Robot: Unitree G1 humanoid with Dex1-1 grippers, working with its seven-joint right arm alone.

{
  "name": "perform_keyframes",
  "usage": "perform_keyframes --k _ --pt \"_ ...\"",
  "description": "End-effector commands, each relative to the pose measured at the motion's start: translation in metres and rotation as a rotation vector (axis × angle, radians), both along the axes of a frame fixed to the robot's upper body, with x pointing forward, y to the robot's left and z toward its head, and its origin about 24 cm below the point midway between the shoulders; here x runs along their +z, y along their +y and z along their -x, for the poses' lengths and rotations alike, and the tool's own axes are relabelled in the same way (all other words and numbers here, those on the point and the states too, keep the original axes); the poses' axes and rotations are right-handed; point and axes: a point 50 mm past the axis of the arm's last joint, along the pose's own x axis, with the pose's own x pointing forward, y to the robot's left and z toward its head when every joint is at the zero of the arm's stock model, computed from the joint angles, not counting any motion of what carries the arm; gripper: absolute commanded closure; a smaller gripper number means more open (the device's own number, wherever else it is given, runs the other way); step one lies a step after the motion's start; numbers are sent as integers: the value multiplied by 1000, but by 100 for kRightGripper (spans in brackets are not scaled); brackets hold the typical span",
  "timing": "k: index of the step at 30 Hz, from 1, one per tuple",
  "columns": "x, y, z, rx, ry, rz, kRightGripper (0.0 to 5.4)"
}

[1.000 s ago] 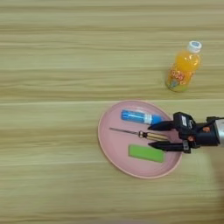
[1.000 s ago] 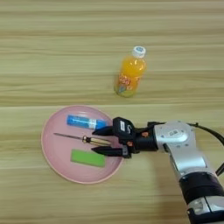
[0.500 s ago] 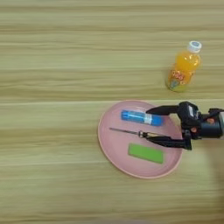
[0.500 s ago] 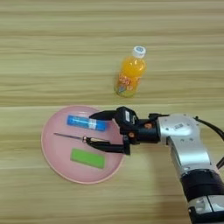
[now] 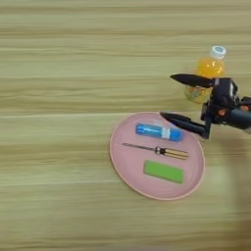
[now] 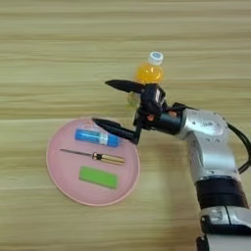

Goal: Move the objects on the table

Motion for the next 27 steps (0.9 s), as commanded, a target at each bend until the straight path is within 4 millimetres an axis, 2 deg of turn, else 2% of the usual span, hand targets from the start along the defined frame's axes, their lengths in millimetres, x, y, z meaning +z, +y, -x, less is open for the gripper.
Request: perform_keyframes --k 1,9,15,22,27 --pt "46 -1 -14 -69 -207 -80 2" --pt "75 -11 -29 -248 -367 -313 2" --pt "94 -23 -38 -383 -431 -416 2" --pt "102 -30 -44 -503 -475 -370 2" --pt "94 -32 -50 -564 -437 -285 2"
